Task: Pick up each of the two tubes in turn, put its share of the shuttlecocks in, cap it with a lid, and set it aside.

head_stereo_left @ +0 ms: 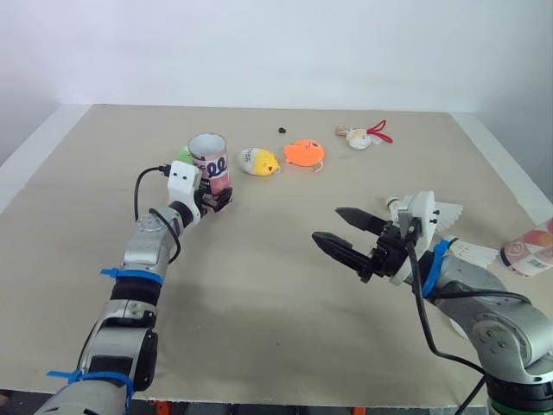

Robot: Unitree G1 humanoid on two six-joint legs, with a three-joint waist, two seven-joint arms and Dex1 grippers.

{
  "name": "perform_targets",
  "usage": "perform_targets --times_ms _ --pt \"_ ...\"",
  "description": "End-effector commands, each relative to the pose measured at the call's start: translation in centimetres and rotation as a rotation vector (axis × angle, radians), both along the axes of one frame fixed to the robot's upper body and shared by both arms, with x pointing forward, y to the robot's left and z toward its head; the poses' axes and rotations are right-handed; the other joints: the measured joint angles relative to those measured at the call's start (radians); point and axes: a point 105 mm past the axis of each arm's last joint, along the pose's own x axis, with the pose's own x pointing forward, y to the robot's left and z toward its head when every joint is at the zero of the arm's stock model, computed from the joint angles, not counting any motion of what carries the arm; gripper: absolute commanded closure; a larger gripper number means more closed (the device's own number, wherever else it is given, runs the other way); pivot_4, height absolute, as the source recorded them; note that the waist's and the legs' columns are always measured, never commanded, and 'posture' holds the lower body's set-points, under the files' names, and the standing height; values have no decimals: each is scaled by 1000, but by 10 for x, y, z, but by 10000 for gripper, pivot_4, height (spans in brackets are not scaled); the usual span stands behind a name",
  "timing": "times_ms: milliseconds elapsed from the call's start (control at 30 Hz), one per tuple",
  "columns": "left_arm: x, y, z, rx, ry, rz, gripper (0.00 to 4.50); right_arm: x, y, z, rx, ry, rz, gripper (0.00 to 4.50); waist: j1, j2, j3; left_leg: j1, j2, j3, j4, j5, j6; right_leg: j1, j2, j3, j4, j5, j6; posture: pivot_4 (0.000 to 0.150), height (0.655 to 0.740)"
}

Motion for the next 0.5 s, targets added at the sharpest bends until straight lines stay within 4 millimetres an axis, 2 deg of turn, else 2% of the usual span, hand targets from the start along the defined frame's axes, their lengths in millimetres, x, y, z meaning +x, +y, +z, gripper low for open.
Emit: perform_targets --times_ms 33,267,367,400,433,500 --pt "5 -1 12 20 -44 -14 0 -6 1 13 10 -59 4 195 0 0 0 0 0 0 0 0 0 0 0 0 0 0 0 1500 7400" --pt "8 0 6 10 -24 -9 0 -7 1 14 10 -59 -1 195 0 0 0 0 0 0 0 0 0 0 0 0 0 0 0 1500 7400" --pt "9 2 4 7 -23 2 8223 -7 1 14 9 -59 0 0 0 0 0 0 0 0 0 0 0 0 0 0 0 0 0 1500 7400" --pt "9 3 3 4 -22 5 13346 -7 1 14 9 -59 0 0 0 0 0 0 0 0 0 0 0 0 0 0 0 0 0 1500 7400" --pt "10 5 3 4 -24 12 16211 -7 1 14 8 -60 1 0 0 0 0 0 0 0 0 0 0 0 0 0 0 0 0 1500 7400" --pt "11 7 4 8 -27 17 16211 -7 1 15 8 -60 2 0 0 0 0 0 0 0 0 0 0 0 0 0 0 0 0 1500 7400"
